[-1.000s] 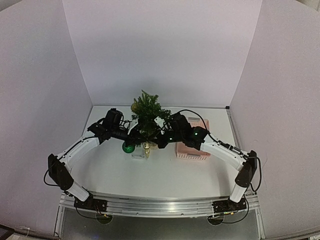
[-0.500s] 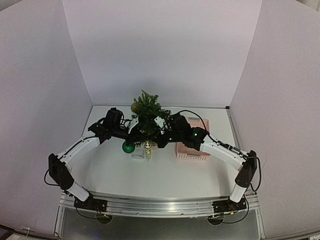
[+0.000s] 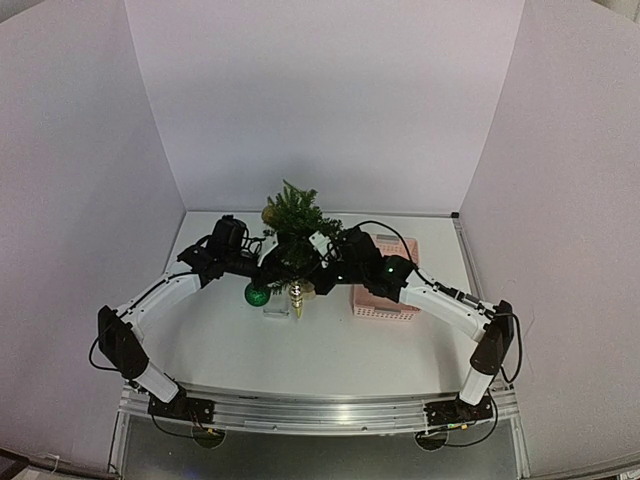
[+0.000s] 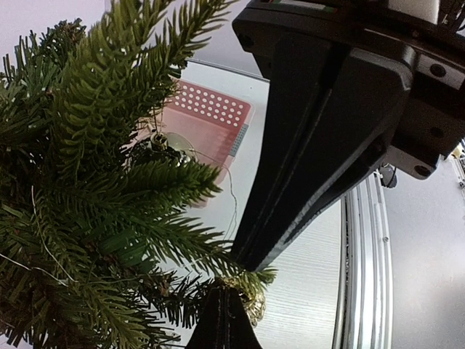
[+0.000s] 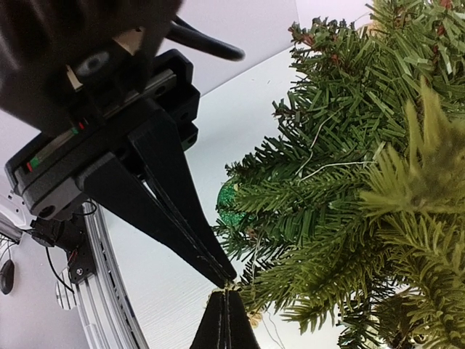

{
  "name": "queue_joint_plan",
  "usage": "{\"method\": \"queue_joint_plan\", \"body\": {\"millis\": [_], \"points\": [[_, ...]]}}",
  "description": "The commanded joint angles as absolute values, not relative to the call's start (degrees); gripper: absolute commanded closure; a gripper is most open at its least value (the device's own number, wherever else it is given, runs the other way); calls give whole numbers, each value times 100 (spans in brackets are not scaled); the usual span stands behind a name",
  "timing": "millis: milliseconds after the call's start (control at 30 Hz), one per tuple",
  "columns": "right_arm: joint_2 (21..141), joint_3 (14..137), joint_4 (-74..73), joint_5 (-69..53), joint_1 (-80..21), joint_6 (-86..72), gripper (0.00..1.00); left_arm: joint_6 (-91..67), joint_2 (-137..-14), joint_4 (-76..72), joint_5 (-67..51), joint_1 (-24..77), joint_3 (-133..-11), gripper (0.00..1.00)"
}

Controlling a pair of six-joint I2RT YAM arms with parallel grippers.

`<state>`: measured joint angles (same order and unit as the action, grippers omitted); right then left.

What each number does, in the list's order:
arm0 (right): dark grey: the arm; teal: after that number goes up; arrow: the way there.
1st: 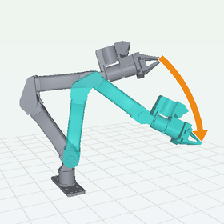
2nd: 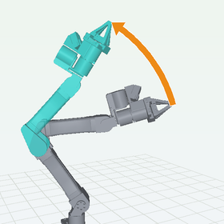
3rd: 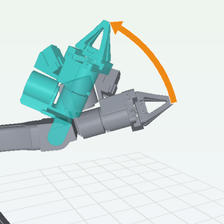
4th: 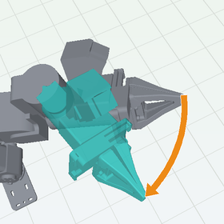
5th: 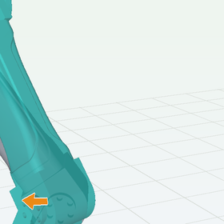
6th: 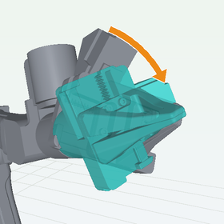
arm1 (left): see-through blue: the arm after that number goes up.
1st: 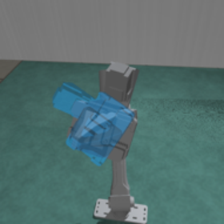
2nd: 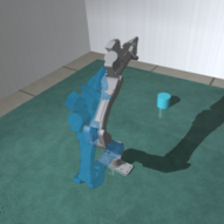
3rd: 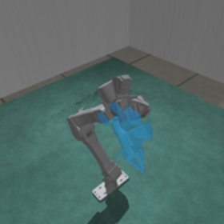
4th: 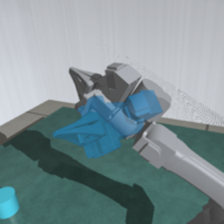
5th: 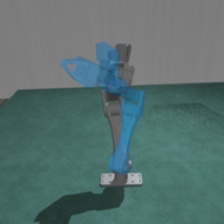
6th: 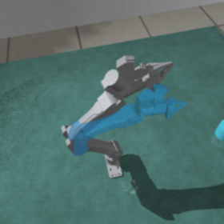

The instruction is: Decorate the small christmas tree

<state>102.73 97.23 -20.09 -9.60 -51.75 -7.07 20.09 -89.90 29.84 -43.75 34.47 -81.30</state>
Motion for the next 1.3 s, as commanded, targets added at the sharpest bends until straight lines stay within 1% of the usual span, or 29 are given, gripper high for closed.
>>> {"method": "queue_joint_plan", "body": {"millis": [0, 533, 633, 700, 900, 1000, 1100, 1267], "points": [[9929, 9500, -1861, -922, -5165, -577, 100, 2280, -9096, 3070, -4380, 3522, -8182, 100], [10043, 9601, -1846, -892, -5166, -334, 99, 2226, -9221, 2789, -4173, 3533, -8212, 100], [10053, 9606, -1846, -926, -5164, -356, 88, 2211, -9223, 2764, -4189, 3532, -8201, 100], [10063, 9618, -1846, -993, -5162, -376, 82, 2168, -9221, 2729, -4210, 3532, -8200, 100], [10090, 9701, -1846, -1210, -5163, -509, 76, 2033, -9197, 2626, -4338, 3533, -8189, 100], [10055, 9731, -1837, -1427, -5165, -583, 72, 2070, -9185, 2705, -4403, 3531, -8152, 100], [10043, 9784, -1828, -1709, -5168, -712, 64, 2077, -9160, 2755, -4510, 3528, -8139, 100], [10008, 9831, -1811, -1807, -5166, -866, 53, 2026, -9145, 2751, -4589, 3533, -8131, 100]]}}
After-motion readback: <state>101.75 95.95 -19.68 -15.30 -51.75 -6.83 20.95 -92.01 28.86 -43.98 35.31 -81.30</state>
